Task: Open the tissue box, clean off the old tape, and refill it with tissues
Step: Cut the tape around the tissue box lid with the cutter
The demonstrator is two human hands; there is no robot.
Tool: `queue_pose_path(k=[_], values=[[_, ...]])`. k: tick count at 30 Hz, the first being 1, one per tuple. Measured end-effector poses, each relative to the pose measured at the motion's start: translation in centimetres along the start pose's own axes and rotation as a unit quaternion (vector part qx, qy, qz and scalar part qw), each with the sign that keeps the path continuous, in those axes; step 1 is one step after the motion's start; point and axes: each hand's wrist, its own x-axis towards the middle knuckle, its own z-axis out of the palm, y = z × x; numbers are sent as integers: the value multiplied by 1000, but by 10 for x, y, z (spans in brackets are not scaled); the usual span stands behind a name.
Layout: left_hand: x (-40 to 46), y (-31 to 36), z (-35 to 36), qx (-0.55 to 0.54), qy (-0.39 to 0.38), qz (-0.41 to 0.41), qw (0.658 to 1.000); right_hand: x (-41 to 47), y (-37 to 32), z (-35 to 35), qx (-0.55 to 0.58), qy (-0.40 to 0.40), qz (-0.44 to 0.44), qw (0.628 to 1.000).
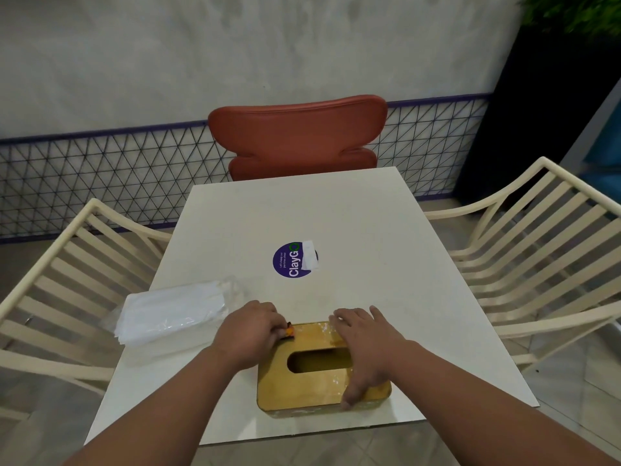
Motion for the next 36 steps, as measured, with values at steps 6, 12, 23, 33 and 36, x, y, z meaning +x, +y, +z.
queue_pose_path(k=[6,12,23,33,36], values=[[18,29,3,5,-1,33,999,2,3,3,5,-1,2,1000],[18,17,1,23,-14,26,999,2,3,2,3,-9,10,1000],[21,26,4,6,-24,67,997,2,1,0,0,-12,16,1000],[31,36,9,-11,7,56,998,1,0,0,-1,-10,17,1000],[28,27,6,9,-4,51,999,1,0,0,-2,-10,16,1000]])
